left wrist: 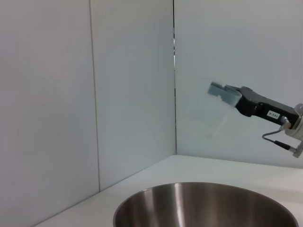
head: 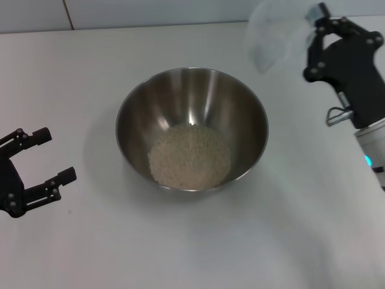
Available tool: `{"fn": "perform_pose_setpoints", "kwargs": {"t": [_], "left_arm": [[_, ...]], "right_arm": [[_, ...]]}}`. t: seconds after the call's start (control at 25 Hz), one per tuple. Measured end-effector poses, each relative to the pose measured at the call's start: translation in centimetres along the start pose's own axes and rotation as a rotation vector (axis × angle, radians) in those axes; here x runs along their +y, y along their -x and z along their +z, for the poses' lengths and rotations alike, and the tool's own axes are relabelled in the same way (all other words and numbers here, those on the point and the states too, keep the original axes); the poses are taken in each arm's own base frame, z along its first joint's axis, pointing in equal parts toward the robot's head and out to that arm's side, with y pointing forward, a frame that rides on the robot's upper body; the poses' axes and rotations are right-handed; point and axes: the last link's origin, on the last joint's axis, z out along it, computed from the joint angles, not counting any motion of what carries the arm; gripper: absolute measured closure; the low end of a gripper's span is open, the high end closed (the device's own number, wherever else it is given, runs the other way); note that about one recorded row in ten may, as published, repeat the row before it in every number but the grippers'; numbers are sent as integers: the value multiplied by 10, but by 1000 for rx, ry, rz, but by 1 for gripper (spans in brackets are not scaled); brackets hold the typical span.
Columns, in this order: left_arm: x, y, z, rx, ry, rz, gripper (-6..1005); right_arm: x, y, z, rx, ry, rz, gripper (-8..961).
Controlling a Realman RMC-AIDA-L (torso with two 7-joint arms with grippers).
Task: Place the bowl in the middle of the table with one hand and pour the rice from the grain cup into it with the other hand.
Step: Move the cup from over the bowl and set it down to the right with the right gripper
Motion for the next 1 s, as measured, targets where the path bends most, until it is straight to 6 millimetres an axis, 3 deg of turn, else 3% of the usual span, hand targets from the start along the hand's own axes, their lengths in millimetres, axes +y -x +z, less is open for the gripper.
{"fn": "perform_pose_setpoints", "kwargs": {"t": [0.2, 0.44, 1.0], "left_arm": [[-1, -1, 1, 2, 5, 2, 181], [-1, -1, 3, 1, 12, 4, 181], [0, -2, 2, 7, 16, 5, 181]], "right_arm": [[-24, -3, -18, 38, -168, 10, 944], [-38, -12, -31, 105, -257, 8, 944], [-38, -32, -40, 250, -258, 26, 943]]}}
